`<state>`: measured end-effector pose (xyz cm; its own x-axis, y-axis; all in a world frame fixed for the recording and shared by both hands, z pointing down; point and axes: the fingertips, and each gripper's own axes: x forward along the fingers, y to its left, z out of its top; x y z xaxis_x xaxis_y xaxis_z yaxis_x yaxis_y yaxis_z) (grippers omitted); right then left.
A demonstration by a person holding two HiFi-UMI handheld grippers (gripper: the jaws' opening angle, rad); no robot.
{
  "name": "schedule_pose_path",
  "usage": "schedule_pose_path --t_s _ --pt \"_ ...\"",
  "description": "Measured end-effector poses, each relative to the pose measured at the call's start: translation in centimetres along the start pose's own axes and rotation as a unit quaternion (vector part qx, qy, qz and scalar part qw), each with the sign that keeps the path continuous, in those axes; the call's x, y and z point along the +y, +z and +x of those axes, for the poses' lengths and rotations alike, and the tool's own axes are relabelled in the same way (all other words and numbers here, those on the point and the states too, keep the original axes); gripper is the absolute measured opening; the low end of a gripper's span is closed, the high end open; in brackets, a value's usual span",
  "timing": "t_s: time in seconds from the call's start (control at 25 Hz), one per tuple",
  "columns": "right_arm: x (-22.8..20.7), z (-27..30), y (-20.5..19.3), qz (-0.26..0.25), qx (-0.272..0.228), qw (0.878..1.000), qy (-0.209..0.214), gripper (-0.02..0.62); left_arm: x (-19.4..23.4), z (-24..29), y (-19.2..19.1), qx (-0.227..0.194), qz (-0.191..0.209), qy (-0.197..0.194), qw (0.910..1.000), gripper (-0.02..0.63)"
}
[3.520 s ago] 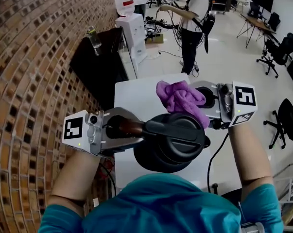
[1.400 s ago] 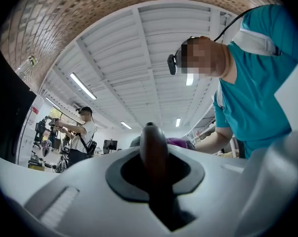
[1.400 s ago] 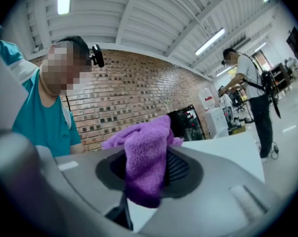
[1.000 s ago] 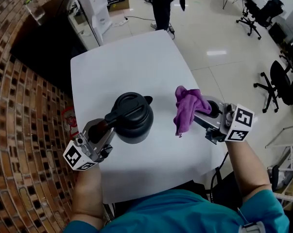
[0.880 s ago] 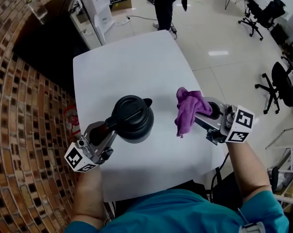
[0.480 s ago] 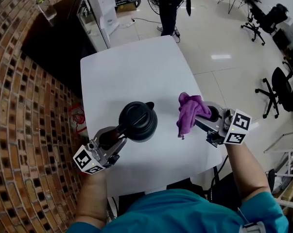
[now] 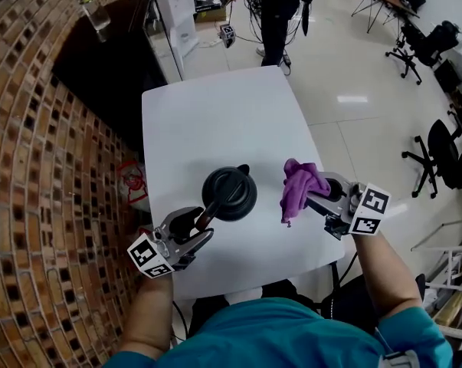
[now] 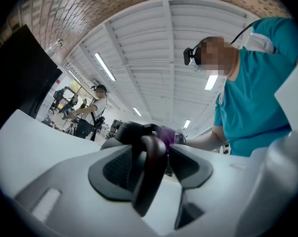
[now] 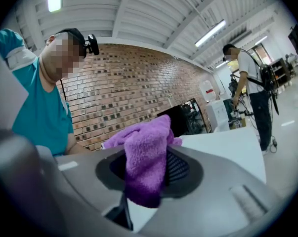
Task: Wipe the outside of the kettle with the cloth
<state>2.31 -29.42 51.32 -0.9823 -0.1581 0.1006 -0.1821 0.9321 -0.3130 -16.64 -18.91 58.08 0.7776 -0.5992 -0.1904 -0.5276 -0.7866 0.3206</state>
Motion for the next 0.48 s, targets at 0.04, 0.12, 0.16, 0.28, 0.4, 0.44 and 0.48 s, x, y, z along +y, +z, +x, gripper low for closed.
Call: schedule_pose_path --t_s 0.04,0.12,0.16,0.28,0.4,0.44,0.48 --pt "0.0 0.0 0.1 0.000 0.000 1.000 0.000 0.121 0.1 -0.5 0.1 -0.001 -0.004 0.009 0.9999 0.212" --pt "0.1 0.1 0.3 0.002 0.000 1.000 -0.003 0.121 0.4 -1.5 0.4 -0.001 -0.012 0.029 0.9995 0.227" --pt "0.1 0.1 0.4 0.003 0.000 1.000 -0.006 0.121 0.5 -2.2 0.6 0.001 -0.017 0.038 0.9992 0.235" --pt "0.9 -0.1 1.0 0.009 -0.005 1.000 -0.018 0.121 -0.4 -4.4 2.0 0.005 -0.025 0.053 0.9983 0.235" --pt "2.7 -0.4 2.6 0.015 -0.021 0.999 -0.039 0.121 -2.3 -6.2 5.5 0.001 -0.021 0.056 0.9982 0.192" --pt "3.8 -0.5 3.3 0.013 -0.025 0.999 -0.046 0.121 -3.2 -6.7 6.8 0.000 -0.019 0.054 0.9984 0.147" --pt "4.9 -0.6 4.0 0.010 -0.029 0.998 -0.054 0.121 -4.2 -7.1 7.9 0.001 -0.018 0.051 0.9985 0.101"
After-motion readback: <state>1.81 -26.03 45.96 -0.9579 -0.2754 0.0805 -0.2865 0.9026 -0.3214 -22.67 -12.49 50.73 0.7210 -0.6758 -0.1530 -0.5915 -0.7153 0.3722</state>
